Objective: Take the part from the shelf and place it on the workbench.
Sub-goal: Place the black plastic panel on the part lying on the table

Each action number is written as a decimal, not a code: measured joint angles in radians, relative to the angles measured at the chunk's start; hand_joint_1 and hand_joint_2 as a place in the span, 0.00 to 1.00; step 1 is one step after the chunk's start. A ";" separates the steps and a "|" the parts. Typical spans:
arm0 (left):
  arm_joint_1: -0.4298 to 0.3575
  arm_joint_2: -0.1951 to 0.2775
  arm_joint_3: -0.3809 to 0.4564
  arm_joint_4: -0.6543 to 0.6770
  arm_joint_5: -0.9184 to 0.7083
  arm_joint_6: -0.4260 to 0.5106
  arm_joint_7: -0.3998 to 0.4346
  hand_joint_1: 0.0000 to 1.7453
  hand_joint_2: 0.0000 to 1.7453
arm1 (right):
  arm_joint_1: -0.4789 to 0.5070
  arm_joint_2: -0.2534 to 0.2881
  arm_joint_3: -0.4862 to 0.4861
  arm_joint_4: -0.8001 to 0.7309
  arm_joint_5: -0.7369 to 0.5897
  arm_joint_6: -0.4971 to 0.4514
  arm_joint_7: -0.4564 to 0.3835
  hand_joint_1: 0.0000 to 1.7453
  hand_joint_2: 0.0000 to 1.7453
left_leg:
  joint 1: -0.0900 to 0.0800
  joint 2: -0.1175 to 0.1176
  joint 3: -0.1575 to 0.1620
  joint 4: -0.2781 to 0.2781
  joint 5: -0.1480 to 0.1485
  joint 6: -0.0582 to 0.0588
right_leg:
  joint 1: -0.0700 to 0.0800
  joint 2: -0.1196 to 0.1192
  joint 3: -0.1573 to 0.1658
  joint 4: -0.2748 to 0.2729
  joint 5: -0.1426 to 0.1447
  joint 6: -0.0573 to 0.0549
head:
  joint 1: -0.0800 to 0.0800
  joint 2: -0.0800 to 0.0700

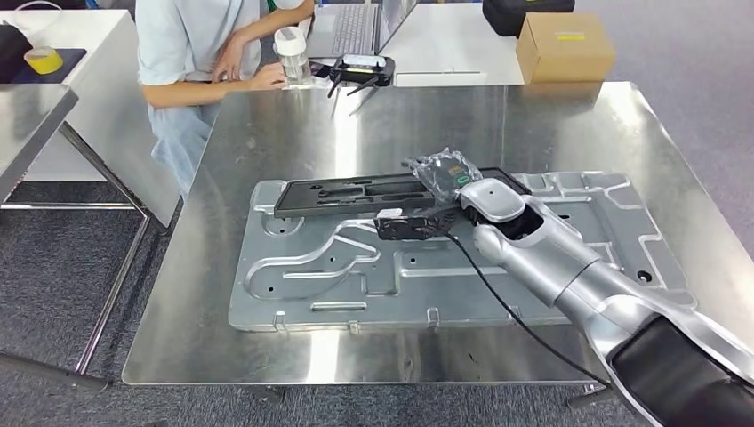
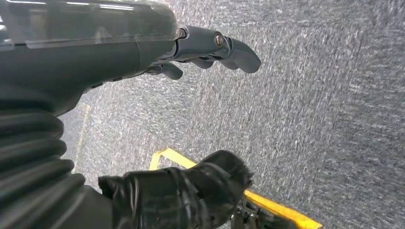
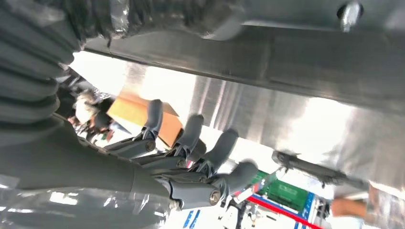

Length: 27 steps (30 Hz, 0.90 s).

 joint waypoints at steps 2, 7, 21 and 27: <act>-0.001 0.000 0.001 0.000 0.007 0.000 -0.001 0.00 0.00 | -0.001 0.001 -0.001 0.000 0.000 0.000 0.000 0.00 0.00 | 0.002 0.001 -0.058 0.126 -0.058 -0.008 | -0.001 0.000 0.001 0.000 -0.001 -0.004 | -0.006 0.000; 0.000 -0.001 0.001 0.000 0.012 -0.001 -0.004 0.00 0.00 | 0.004 0.002 -0.001 0.000 0.000 0.000 0.000 0.00 0.00 | 0.003 0.001 -0.037 0.063 0.012 -0.005 | -0.001 0.002 0.007 0.000 -0.006 -0.002 | -0.006 0.000; -0.002 -0.002 0.020 0.000 0.022 -0.017 -0.005 0.00 0.00 | 0.008 0.001 -0.003 0.007 0.007 0.000 0.000 0.00 0.00 | -0.002 0.001 0.046 -0.083 0.055 0.043 | 0.006 -0.001 -0.094 0.217 -0.090 0.032 | 0.005 0.000; -0.002 -0.004 0.024 0.000 0.022 -0.018 0.003 0.00 0.00 | 0.004 0.002 -0.003 0.008 0.008 0.000 0.000 0.00 0.00 | -0.008 -0.003 0.028 -0.065 0.054 0.024 | 0.013 0.001 0.004 0.007 -0.005 0.014 | 0.003 0.000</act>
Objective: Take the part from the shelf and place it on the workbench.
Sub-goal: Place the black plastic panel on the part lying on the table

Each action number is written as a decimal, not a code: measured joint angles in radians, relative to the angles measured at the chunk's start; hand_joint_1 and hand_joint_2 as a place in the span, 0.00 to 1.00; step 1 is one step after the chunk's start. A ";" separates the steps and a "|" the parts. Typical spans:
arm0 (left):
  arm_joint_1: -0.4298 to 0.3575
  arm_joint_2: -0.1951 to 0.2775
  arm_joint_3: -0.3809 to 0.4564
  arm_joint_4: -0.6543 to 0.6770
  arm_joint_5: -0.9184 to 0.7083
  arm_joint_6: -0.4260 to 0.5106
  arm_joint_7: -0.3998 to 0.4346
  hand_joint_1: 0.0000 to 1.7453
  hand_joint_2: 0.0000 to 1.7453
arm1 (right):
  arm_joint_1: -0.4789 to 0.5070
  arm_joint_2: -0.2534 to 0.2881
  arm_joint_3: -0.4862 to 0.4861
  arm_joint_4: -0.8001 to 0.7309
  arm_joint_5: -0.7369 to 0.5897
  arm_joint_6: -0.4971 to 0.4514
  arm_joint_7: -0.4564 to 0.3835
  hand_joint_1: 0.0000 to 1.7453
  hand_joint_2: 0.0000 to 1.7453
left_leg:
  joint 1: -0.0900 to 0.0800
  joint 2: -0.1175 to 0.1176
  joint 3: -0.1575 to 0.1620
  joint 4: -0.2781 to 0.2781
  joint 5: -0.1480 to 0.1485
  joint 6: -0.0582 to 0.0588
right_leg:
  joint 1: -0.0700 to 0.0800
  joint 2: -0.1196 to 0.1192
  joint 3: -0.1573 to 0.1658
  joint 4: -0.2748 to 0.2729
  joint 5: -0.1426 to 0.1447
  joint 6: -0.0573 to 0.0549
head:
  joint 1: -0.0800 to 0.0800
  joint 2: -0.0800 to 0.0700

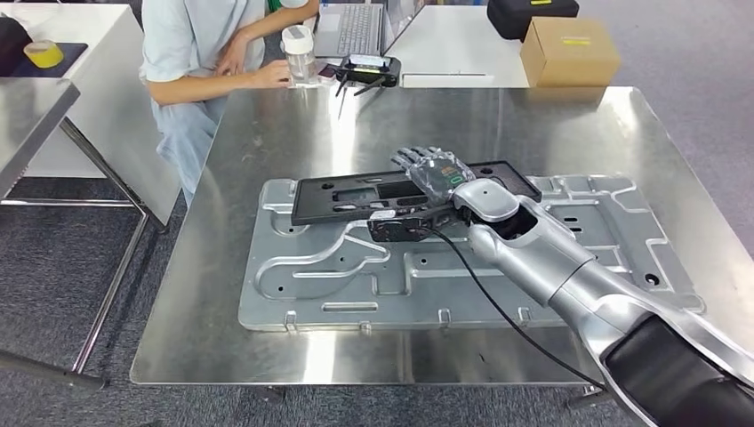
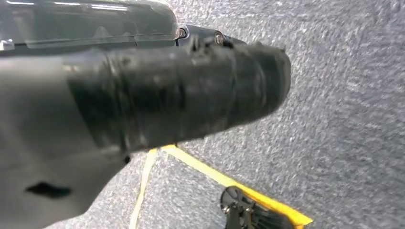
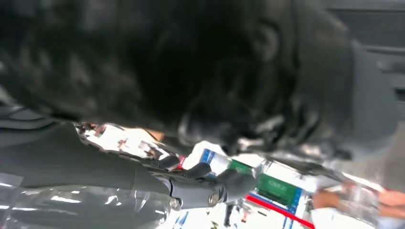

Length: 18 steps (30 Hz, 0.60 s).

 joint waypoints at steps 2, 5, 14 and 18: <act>0.002 -0.001 0.000 0.000 0.000 0.000 0.001 0.00 0.00 | 0.000 0.000 0.000 0.000 0.000 0.000 0.000 0.00 0.00 | 0.003 0.000 -0.008 0.011 -0.014 -0.011 | -0.004 -0.002 -0.003 -0.007 0.010 -0.010 | 0.000 0.000; 0.001 -0.003 0.000 0.000 -0.001 0.000 0.001 0.00 0.00 | -0.001 0.002 0.000 0.000 0.001 0.002 0.000 0.00 0.00 | 0.009 0.003 -0.052 0.139 -0.115 -0.029 | -0.010 -0.004 -0.015 -0.014 0.028 -0.023 | -0.008 0.000; -0.006 -0.003 0.000 0.000 -0.009 -0.001 0.003 0.00 0.00 | 0.002 0.002 0.000 -0.005 0.009 0.002 0.001 0.00 0.00 | 0.007 -0.001 0.092 -0.016 -0.086 -0.022 | -0.014 -0.005 -0.062 -0.012 0.080 0.011 | -0.008 0.000; -0.006 -0.004 0.000 0.000 -0.009 0.001 0.006 0.00 0.00 | 0.001 0.002 0.000 -0.006 0.009 0.009 0.000 0.00 0.00 | 0.009 0.004 0.075 -0.022 -0.045 0.011 | -0.014 -0.003 -0.077 0.005 0.057 0.031 | -0.002 0.000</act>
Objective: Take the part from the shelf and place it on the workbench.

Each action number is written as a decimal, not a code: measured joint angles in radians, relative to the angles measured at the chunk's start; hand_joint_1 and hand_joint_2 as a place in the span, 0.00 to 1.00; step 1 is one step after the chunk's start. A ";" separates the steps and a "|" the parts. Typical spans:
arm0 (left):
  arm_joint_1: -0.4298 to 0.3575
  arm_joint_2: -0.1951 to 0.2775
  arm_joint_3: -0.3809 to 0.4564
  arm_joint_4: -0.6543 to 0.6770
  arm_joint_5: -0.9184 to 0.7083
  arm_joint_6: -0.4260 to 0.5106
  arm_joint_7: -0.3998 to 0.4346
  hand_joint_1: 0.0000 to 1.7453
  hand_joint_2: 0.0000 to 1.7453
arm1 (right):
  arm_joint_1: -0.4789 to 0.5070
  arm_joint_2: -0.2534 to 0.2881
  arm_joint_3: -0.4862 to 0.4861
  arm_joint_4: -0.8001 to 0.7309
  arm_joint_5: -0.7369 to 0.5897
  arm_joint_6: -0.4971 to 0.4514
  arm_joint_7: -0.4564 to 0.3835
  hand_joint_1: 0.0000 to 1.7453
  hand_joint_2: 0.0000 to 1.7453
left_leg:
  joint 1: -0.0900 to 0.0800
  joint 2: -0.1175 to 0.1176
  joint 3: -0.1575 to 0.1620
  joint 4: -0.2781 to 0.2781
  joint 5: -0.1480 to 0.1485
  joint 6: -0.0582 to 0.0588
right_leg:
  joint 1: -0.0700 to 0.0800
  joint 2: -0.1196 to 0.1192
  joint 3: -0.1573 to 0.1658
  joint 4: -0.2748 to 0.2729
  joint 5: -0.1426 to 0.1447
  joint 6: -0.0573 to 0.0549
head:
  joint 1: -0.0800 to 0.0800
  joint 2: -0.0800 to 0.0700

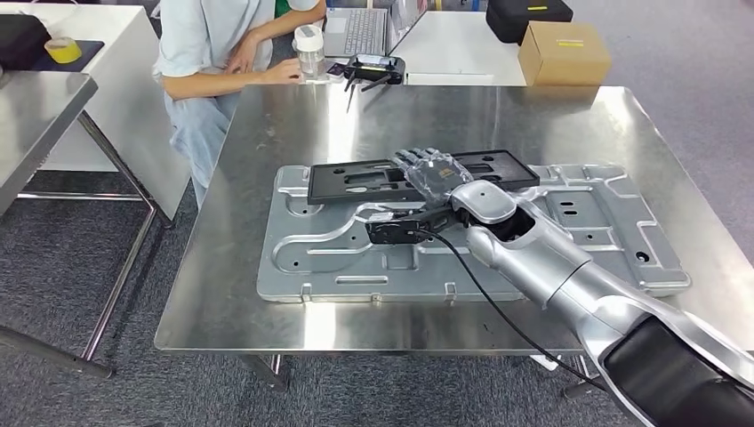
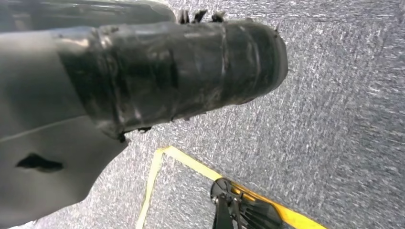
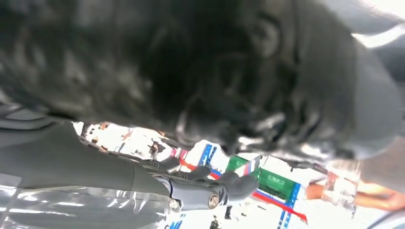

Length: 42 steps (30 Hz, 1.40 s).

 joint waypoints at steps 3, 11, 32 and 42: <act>-0.001 0.000 0.000 0.000 0.000 0.000 0.002 0.00 0.00 | 0.001 0.000 0.000 0.000 0.000 0.004 0.000 0.00 0.00 | -0.001 0.003 -0.036 -0.001 0.033 0.016 | 0.001 0.000 -0.050 0.170 -0.146 0.002 | 0.007 0.000; 0.000 -0.002 0.000 0.000 0.000 0.000 0.004 0.00 0.00 | 0.000 0.000 0.000 -0.006 0.000 0.004 0.000 0.00 0.00 | -0.013 0.002 -0.121 0.015 0.095 0.003 | 0.020 -0.002 0.161 -0.001 -0.125 -0.029 | 0.007 0.000; -0.004 -0.001 0.000 0.000 -0.003 -0.006 0.010 0.00 0.00 | -0.017 0.006 0.000 -0.016 0.006 0.021 0.000 0.00 0.00 | 0.007 0.002 0.010 -0.011 0.002 0.001 | -0.004 -0.007 -0.032 0.033 -0.031 -0.003 | 0.001 0.000; -0.003 0.000 0.000 0.000 -0.007 -0.011 0.010 0.00 0.00 | -0.021 0.008 0.000 -0.023 0.006 0.022 0.000 0.00 0.00 | 0.001 0.004 -0.134 0.016 0.106 -0.016 | 0.005 -0.004 0.153 0.005 -0.124 -0.016 | 0.004 0.000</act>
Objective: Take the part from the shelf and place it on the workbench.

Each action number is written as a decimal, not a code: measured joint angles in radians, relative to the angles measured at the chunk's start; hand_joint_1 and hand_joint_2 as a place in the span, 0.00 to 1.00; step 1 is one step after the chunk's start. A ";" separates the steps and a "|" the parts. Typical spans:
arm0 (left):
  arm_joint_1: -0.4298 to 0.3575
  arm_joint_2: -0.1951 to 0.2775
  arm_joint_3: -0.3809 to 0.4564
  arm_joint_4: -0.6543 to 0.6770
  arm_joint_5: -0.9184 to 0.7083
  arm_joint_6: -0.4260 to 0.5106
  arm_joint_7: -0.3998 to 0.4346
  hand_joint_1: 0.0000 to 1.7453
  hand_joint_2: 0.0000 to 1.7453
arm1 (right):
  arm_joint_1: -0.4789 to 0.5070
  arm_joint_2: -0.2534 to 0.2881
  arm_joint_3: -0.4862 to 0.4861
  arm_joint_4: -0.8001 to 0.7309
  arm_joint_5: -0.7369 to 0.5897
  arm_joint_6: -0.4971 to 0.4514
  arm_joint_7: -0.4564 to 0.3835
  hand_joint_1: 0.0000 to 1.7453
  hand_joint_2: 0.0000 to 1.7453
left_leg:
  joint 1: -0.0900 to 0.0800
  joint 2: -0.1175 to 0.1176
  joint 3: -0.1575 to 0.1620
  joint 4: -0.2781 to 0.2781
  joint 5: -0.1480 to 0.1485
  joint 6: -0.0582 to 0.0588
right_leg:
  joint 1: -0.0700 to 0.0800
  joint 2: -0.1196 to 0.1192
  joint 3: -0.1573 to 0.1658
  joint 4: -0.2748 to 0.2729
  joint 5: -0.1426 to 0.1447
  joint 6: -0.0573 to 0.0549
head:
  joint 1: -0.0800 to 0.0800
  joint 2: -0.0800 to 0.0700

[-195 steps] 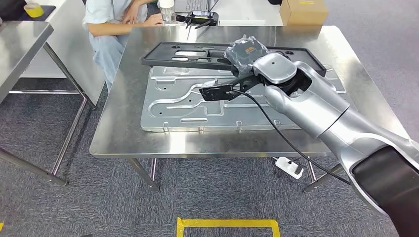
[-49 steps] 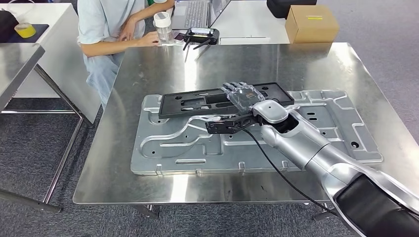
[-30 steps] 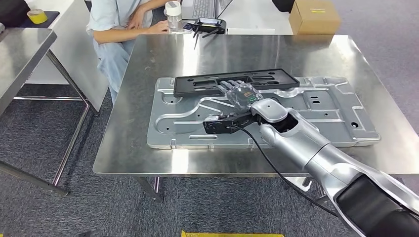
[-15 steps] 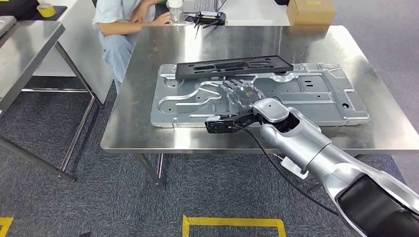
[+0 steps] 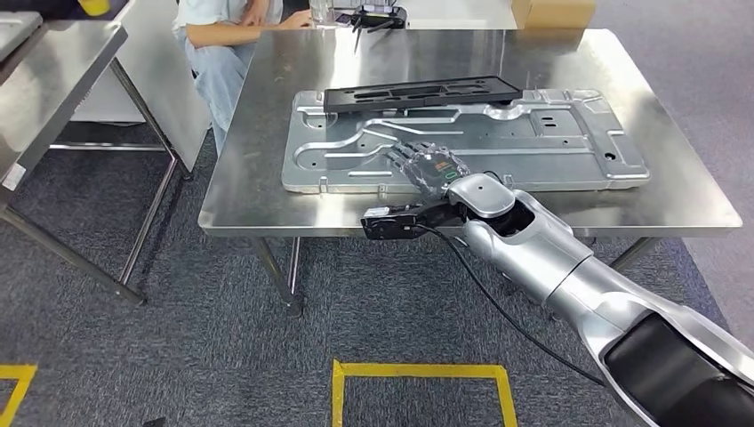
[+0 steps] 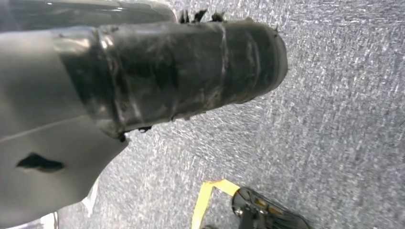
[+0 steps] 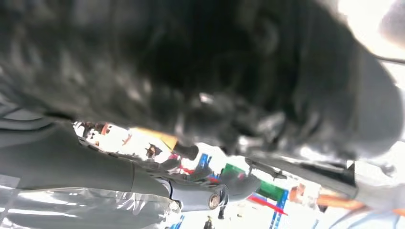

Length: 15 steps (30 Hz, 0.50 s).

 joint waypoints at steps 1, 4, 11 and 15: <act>0.000 0.000 0.000 0.000 0.000 0.000 0.000 0.00 0.00 | -0.001 0.001 0.000 -0.002 0.000 0.000 0.000 0.00 0.00 | 0.000 0.000 -0.003 -0.003 0.010 -0.006 | 0.004 0.000 0.004 -0.018 -0.001 -0.005 | 0.000 0.000; 0.007 0.000 0.000 0.000 0.000 0.000 0.000 0.00 0.00 | 0.002 0.001 0.001 -0.002 0.000 0.003 0.000 0.00 0.00 | 0.005 -0.003 -0.020 0.007 -0.006 -0.024 | 0.001 -0.003 -0.018 -0.027 0.033 -0.027 | 0.000 0.000; 0.006 0.001 0.000 0.000 0.004 -0.003 0.003 0.00 0.00 | 0.009 0.007 0.003 -0.002 0.000 0.004 0.000 0.00 0.00 | 0.007 -0.002 -0.023 0.254 -0.140 -0.035 | 0.000 -0.004 -0.123 -0.028 0.119 -0.041 | -0.018 0.000; -0.002 0.005 0.000 0.000 0.004 -0.003 0.006 0.00 0.00 | 0.005 0.009 0.003 -0.004 0.000 0.002 0.000 0.00 0.00 | -0.004 -0.001 0.177 0.009 -0.151 -0.014 | 0.002 -0.008 -0.160 -0.024 0.159 -0.026 | -0.017 0.000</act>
